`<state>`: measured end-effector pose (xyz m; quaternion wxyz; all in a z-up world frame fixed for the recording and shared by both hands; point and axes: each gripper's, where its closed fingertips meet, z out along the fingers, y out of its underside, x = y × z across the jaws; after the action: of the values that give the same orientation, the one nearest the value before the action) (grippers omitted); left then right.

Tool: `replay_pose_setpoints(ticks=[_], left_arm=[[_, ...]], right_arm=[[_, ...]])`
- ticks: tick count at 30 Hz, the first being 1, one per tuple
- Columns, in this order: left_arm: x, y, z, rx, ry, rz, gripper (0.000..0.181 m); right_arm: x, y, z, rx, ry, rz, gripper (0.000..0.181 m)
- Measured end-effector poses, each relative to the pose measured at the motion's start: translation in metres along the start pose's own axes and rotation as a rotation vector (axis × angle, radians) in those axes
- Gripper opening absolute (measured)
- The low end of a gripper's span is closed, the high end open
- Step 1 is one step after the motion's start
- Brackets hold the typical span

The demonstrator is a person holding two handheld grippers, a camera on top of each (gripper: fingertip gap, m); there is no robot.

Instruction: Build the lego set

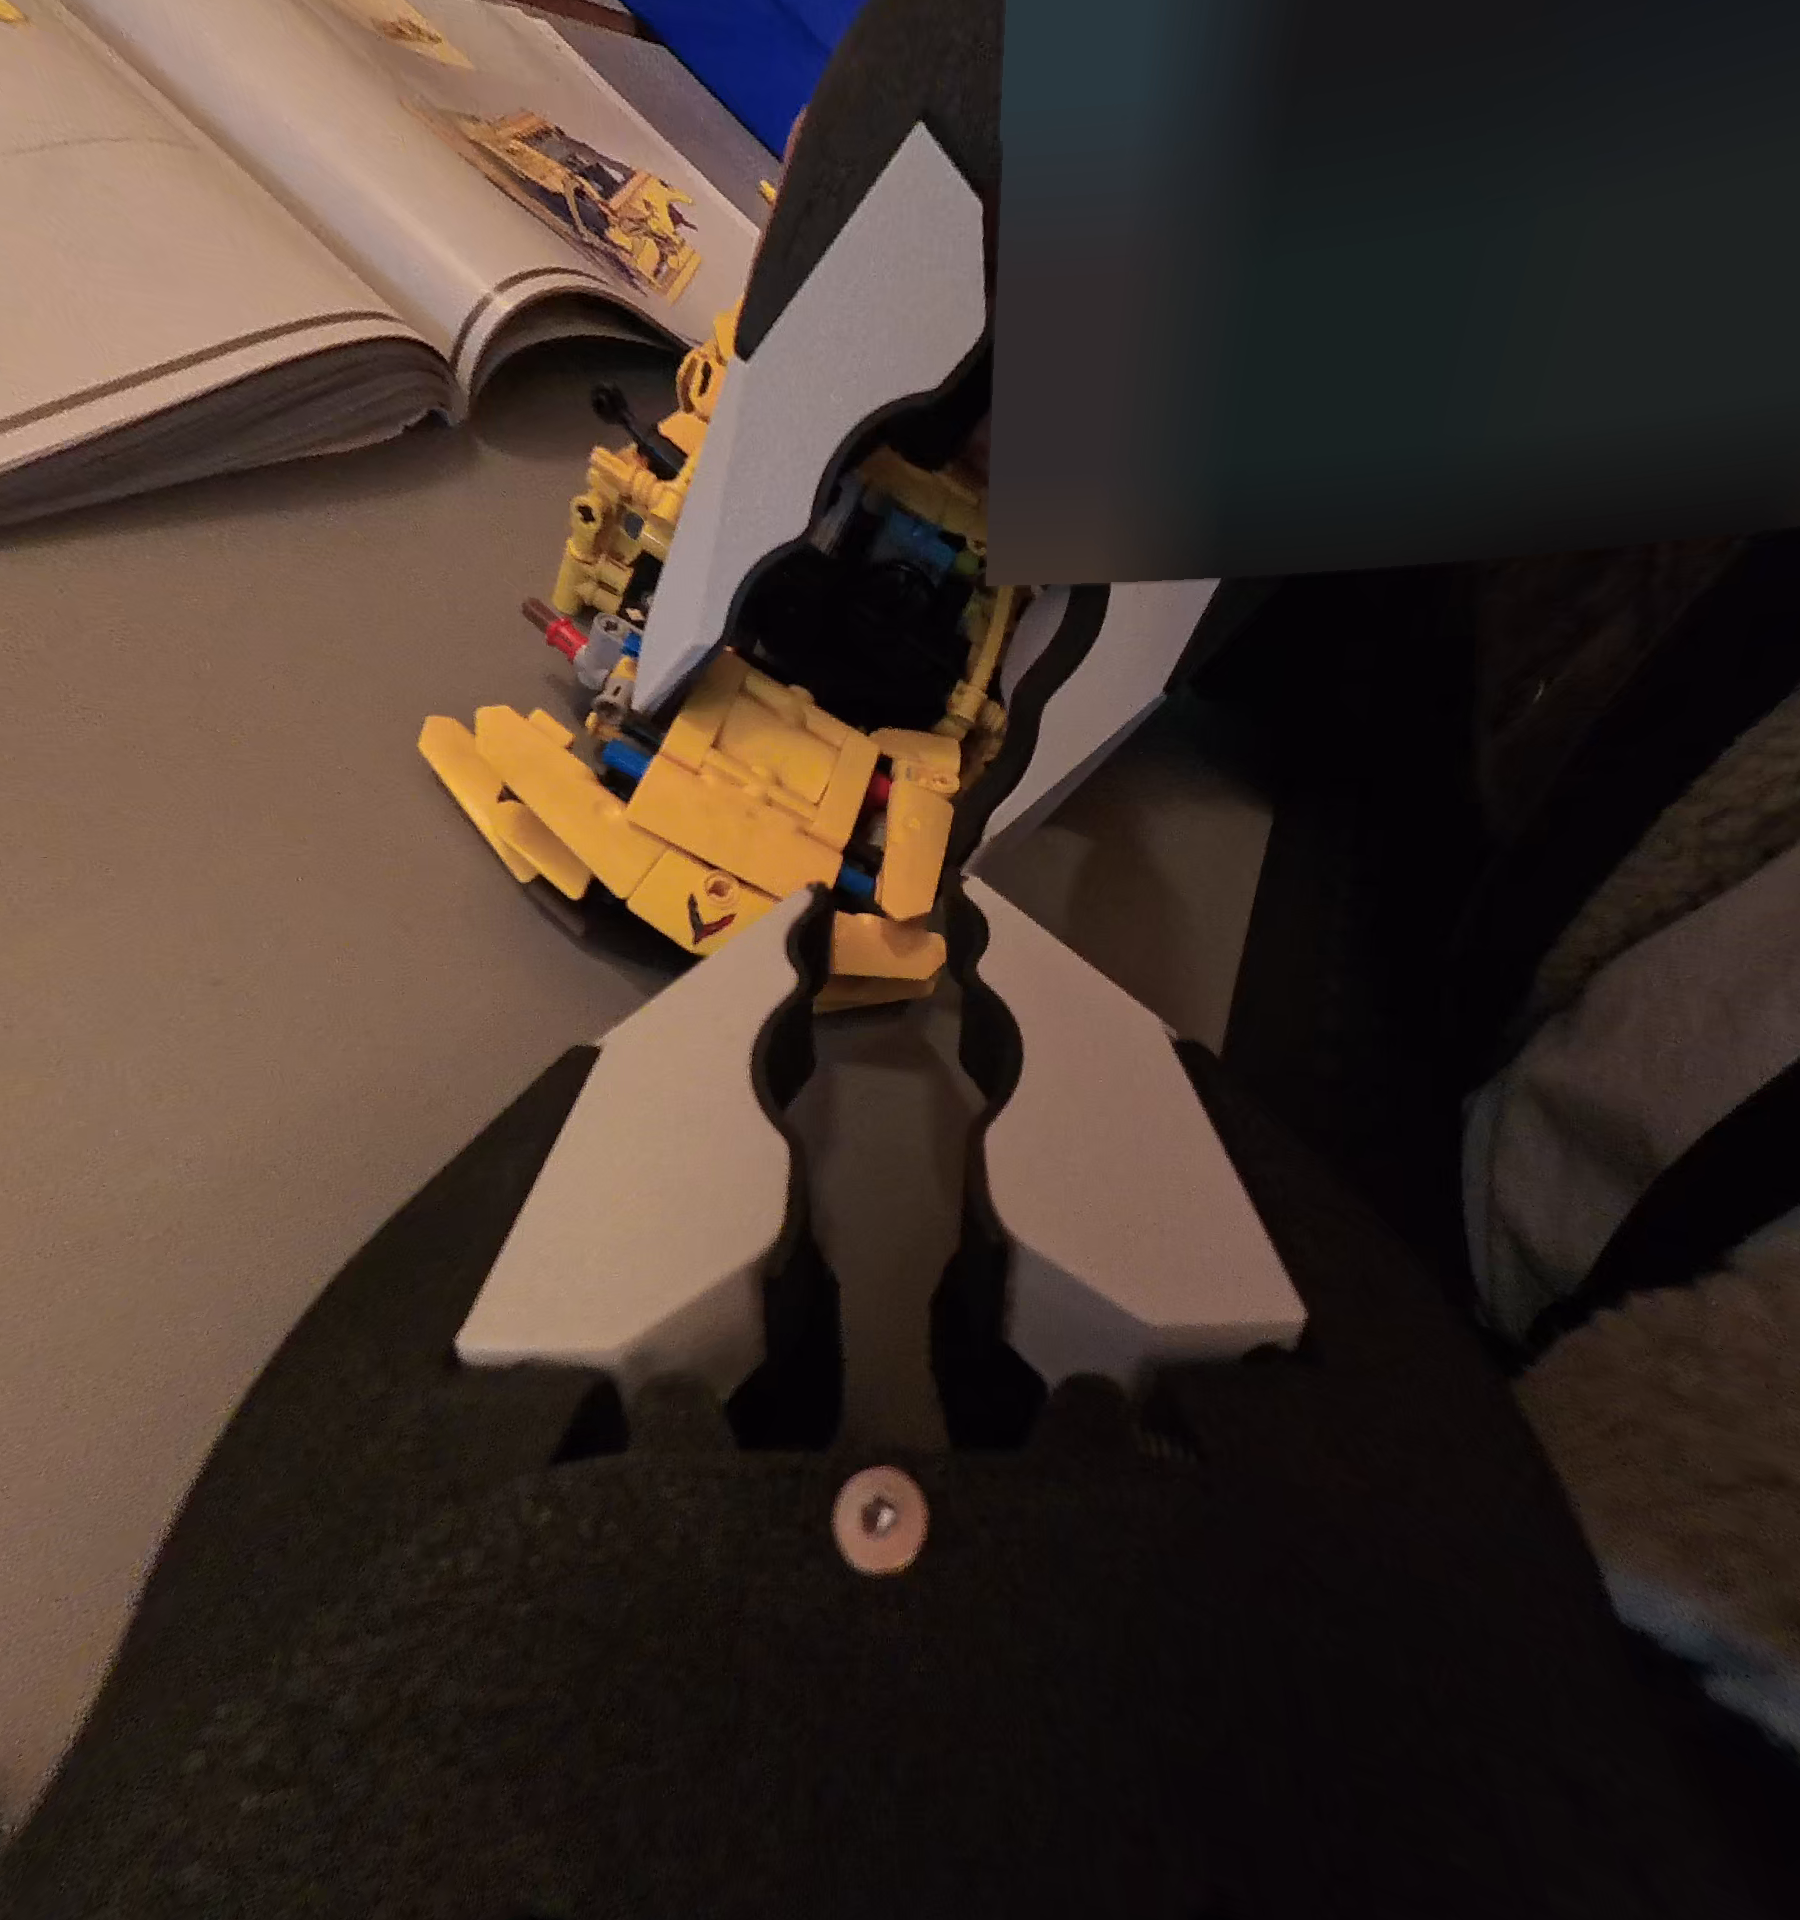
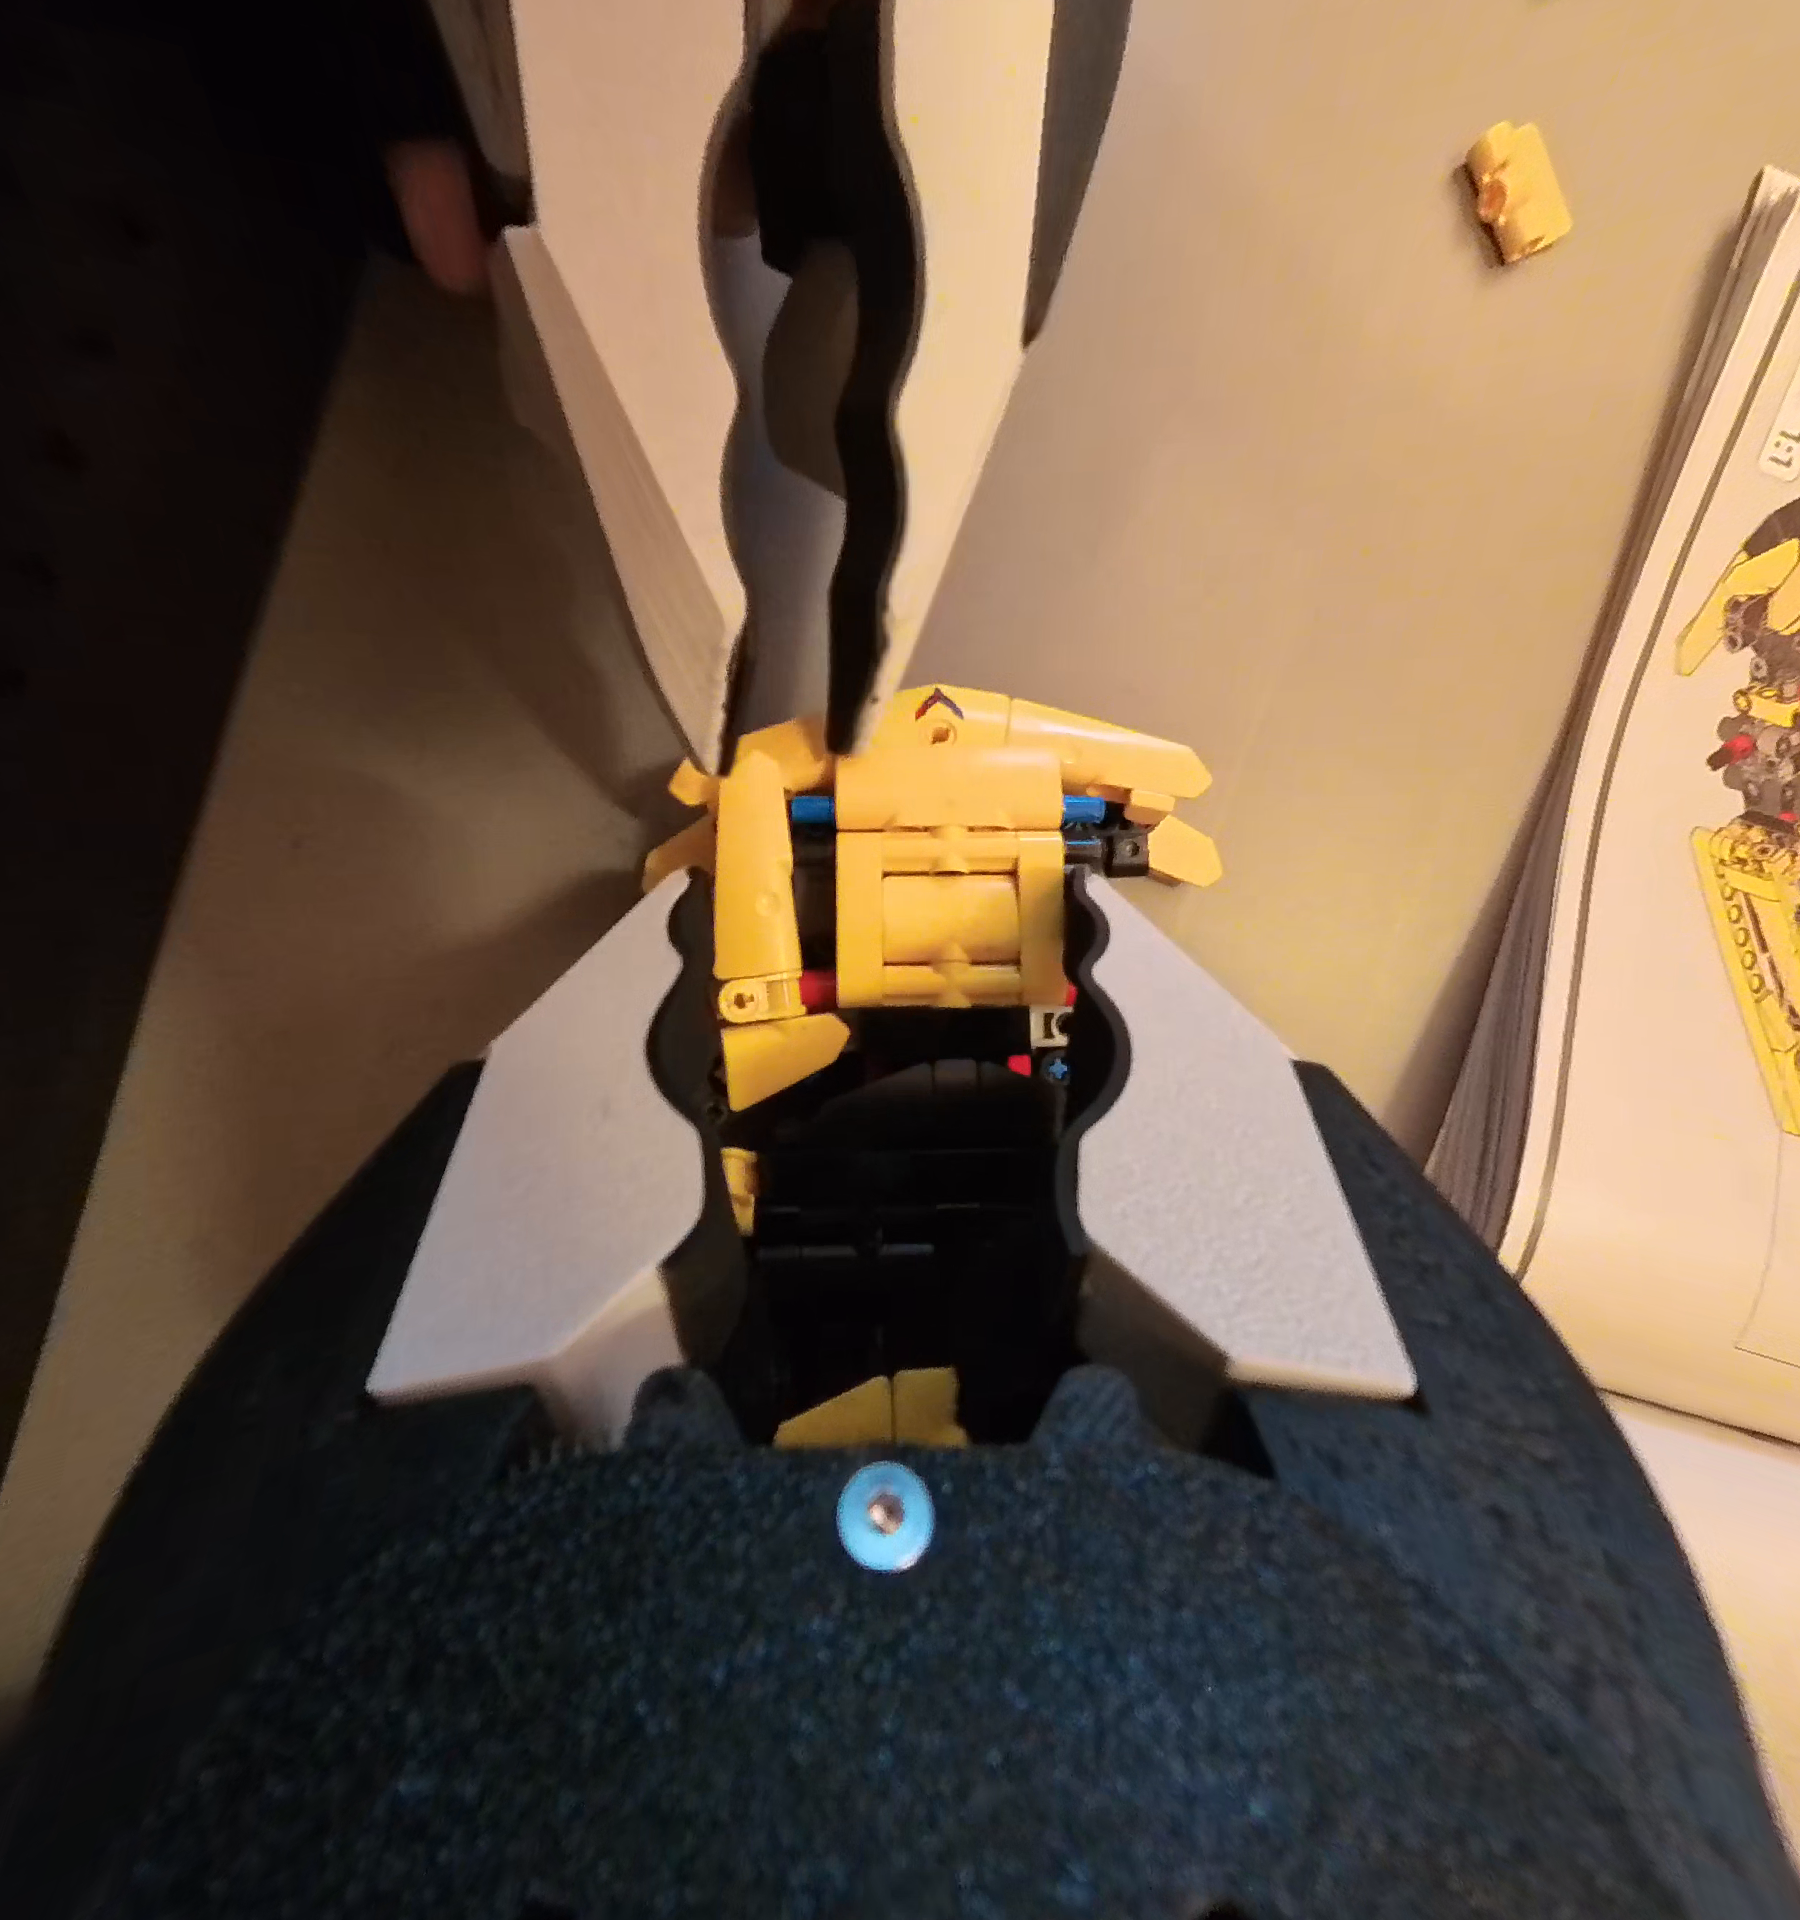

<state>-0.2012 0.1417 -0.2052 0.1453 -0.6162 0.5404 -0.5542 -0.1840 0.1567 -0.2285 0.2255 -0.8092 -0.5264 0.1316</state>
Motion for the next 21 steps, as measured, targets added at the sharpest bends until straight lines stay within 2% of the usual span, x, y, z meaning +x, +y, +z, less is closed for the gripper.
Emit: replay_pose_setpoints(ticks=[10,21], left_arm=[[0.005,0.011,0.006,-0.074,0.032,-0.004,0.000],[0.001,0.005,0.002,-0.025,0.030,-0.048,0.000]], right_arm=[[-0.001,-0.002,-0.001,0.014,-0.034,0.034,0.068],[0.000,-0.002,-0.001,0.017,-0.030,0.040,0.066]])
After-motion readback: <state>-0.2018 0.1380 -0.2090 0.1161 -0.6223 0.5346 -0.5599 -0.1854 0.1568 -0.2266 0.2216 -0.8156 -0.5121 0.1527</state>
